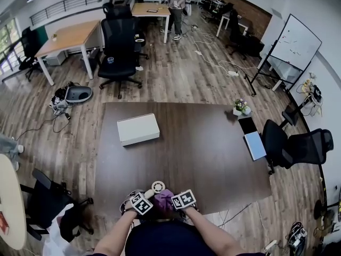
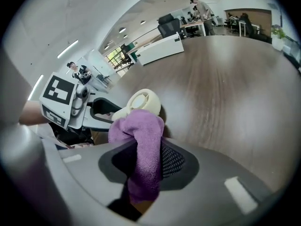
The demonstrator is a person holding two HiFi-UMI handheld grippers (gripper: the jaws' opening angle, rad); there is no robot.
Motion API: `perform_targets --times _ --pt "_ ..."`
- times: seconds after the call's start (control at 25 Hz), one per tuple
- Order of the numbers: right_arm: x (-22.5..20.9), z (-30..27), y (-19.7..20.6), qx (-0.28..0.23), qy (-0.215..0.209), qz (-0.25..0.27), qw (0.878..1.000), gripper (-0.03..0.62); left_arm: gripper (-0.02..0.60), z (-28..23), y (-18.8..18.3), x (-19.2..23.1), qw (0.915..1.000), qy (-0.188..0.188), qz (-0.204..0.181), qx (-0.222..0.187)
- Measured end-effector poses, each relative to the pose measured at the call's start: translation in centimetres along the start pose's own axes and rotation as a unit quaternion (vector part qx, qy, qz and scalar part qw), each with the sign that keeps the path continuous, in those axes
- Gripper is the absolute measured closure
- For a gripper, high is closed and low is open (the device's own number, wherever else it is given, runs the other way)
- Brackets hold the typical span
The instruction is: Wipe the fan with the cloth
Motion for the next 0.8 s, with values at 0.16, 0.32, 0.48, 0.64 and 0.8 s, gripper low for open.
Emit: perform_targets --times 0.16,0.32,0.48,0.64,0.8 --pt "-0.3 0.3 -0.1 -0.011 0.019 0.002 1.000 0.474 0.388 0.0 -0.1 -0.1 1.0000 0.001 -0.001 0.002" --pt "-1.4 1.1 -0.5 -0.033 0.049 -0.017 0.998 0.474 0.388 0.1 -0.1 -0.2 1.0000 0.001 -0.001 0.002" --pt "-2.8 2.0 -2.0 -0.049 0.083 -0.025 0.995 0.474 0.388 0.2 -0.1 -0.1 1.0000 0.002 -0.003 0.002" --pt "-3.3 2.1 -4.1 -0.054 0.107 0.006 0.993 0.474 0.388 0.1 -0.1 -0.1 1.0000 0.003 -0.004 0.004" --pt "-2.9 1.6 -5.1 -0.050 0.108 0.027 0.993 0.474 0.388 0.1 -0.2 -0.2 0.9999 0.005 -0.006 0.007"
Point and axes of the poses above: the fingertips, and each gripper's own axes: z backward along the fingers, x to its left, y out of its underside, the point moved 8 cm from there along z, backward along the fingers, and after that the axes turned 6 degrees about -z, right-handed, at the moved point
